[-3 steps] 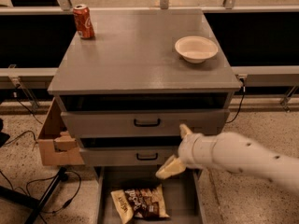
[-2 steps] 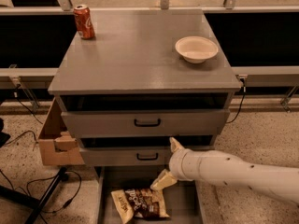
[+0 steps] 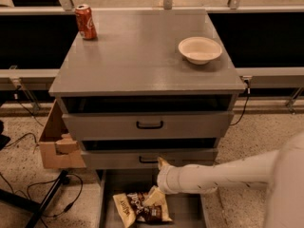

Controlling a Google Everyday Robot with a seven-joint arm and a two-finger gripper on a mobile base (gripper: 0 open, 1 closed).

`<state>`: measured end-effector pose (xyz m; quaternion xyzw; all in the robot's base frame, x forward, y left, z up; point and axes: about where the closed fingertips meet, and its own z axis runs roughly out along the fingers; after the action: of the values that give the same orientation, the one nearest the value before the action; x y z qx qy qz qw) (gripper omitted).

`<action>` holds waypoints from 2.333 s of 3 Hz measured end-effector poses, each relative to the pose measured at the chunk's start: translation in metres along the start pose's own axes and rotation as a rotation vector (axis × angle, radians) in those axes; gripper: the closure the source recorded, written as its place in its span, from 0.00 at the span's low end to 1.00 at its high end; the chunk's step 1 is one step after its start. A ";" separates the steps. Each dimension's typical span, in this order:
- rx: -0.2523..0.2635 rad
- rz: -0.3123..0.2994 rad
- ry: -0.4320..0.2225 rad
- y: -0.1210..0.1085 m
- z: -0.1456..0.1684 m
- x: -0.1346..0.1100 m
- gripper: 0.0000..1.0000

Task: Pick brown chip bag from bottom drawer and place on counter

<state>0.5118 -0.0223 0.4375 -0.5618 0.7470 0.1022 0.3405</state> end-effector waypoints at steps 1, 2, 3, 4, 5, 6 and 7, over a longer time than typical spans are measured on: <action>-0.026 0.004 0.004 0.010 0.011 0.003 0.00; -0.040 0.018 0.016 0.009 0.020 0.010 0.00; -0.096 0.016 0.043 0.012 0.045 0.038 0.00; -0.178 -0.014 0.060 0.015 0.077 0.075 0.00; -0.231 -0.049 0.076 0.008 0.102 0.103 0.00; -0.266 -0.089 0.098 0.009 0.129 0.124 0.00; -0.305 -0.124 0.106 0.023 0.160 0.144 0.00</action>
Offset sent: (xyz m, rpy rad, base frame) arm 0.0028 0.0049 -0.0473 -0.0078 0.0913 -0.0013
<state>0.5341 -0.0394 0.2224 -0.6568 0.7035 0.1634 0.2170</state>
